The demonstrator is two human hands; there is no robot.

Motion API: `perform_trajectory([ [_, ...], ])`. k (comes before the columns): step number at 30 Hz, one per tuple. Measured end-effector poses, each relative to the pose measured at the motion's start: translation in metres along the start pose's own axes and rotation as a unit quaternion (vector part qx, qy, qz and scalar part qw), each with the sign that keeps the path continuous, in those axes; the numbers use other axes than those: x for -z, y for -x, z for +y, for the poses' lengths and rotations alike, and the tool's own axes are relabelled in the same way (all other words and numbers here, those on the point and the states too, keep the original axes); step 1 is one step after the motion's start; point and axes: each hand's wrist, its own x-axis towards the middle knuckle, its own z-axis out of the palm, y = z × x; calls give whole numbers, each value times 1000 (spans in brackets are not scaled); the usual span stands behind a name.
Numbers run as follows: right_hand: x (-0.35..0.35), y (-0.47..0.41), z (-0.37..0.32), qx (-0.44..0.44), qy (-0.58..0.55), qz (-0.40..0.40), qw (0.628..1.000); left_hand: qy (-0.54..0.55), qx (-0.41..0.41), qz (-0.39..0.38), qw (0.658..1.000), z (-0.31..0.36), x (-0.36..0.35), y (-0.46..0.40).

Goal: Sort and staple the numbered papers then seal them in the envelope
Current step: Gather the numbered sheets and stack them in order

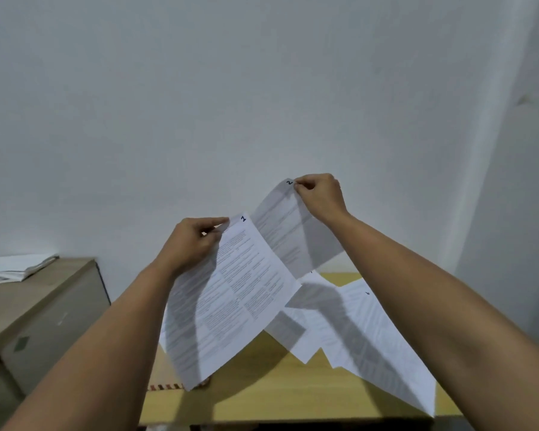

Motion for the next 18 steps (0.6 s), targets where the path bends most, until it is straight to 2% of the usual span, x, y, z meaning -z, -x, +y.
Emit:
perform_trajectory([
  [5,13,31,10,-118,-151,-50,980,48,-32,8,998,27,-28,6],
  [9,20,53,25,-214,-181,-131,951,70,-54,8,996,38,-55,10],
  [13,29,66,33,-245,-221,-184,926,78,-64,-6,995,41,-75,14],
  [18,32,74,38,-250,-213,-231,916,81,-66,-19,994,43,-92,18],
])
